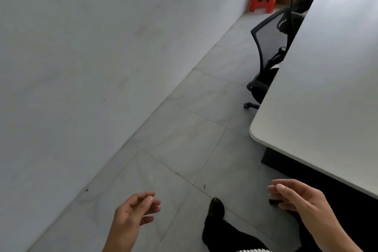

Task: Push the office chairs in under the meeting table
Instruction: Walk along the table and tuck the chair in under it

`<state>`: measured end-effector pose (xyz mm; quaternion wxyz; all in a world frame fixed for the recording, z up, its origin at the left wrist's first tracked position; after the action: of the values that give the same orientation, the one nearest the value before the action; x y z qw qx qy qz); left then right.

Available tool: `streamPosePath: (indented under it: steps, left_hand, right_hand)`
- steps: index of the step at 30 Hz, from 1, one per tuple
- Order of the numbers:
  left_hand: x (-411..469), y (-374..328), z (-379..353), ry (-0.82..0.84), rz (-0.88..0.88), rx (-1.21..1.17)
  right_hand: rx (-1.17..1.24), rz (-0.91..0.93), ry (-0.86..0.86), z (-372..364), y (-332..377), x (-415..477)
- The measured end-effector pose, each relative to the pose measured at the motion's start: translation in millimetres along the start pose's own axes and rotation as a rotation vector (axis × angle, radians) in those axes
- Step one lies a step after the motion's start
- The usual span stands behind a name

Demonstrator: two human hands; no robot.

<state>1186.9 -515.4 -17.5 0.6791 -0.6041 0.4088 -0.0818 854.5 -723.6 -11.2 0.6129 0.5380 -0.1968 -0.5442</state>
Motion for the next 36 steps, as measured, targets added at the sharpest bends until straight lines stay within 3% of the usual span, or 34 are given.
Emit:
streamPosePath:
  steps: [7,12,18,23,29,36]
  left_hand:
    - [133.9,-115.3,-44.9,0.000,-0.083,0.001]
    - [221.6,-153.4,-70.5,0.001,-0.074,-0.033]
    - [360.0,-188.2,-91.4,0.042,-0.010,-0.022]
    - [484.2,-263.1,-119.9,0.131,-0.028,0.041]
    - [607.0,-347.6,-210.2,0.310,-0.051,0.181]
    - [699.6,-368.2,-362.6,0.503,-0.016,0.287]
  right_hand:
    - [-0.027,0.074,0.001,-15.0,109.8,160.0]
    - [-0.065,0.154,-0.015,-22.9,177.6,258.9]
    - [-0.033,0.081,-0.088,-44.2,196.4,367.8]
    - [0.018,-0.037,-0.172,-63.0,217.2,450.6]
    - [0.056,-0.092,-0.330,-42.9,259.0,518.9]
    - [0.126,-0.264,-0.526,11.2,222.2,604.1]
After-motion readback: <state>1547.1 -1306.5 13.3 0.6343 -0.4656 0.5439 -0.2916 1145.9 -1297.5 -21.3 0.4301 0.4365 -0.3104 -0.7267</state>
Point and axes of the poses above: each hand's wrist, its own x-axis towards the middle knuckle, its own z-axis out of the back of the hand, y = z × x, the point moved 8 cm from there along x, towards the middle knuckle, and after that the axes turned 14 degrees about -x, right-handed, at the moved point
